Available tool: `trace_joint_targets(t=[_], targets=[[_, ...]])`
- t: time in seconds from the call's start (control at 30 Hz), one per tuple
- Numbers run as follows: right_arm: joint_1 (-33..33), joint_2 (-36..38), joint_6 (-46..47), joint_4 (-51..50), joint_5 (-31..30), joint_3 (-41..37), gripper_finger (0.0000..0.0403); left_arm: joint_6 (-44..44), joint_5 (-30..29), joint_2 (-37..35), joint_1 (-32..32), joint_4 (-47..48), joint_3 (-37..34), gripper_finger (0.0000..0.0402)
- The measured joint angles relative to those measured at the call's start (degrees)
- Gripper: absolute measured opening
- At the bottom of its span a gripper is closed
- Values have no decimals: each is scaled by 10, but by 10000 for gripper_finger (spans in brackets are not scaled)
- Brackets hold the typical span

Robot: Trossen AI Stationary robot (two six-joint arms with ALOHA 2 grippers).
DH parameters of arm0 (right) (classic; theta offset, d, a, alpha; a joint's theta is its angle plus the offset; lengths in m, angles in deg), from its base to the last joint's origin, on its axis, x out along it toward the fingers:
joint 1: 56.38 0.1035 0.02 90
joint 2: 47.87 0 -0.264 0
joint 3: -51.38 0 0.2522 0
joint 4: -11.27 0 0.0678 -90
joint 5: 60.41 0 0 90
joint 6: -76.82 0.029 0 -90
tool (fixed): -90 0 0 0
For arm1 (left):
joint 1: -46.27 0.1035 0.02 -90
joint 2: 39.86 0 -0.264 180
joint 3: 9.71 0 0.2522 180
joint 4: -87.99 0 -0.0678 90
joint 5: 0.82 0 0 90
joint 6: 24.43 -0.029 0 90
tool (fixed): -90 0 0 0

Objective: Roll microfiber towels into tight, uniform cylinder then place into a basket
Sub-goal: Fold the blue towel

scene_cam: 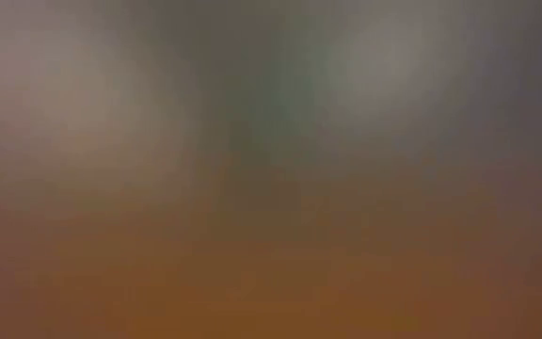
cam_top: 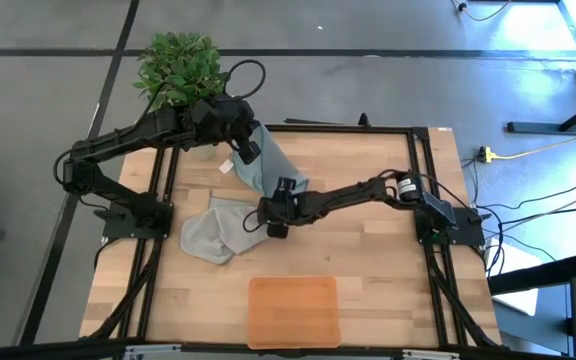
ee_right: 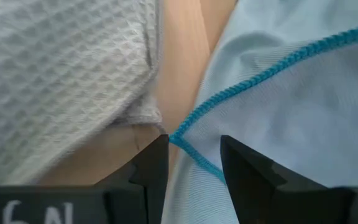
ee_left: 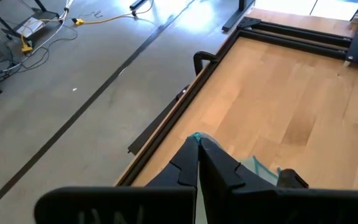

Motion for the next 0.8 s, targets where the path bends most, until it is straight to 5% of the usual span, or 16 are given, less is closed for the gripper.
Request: trace_joint_targets(t=[0.33,0.8], targets=[[-15,0,-2,4,0,0,140,0,1,0,0,0,0,0],[-16,0,12,10,46,0,6,0,1,0,0,0,0,0]])
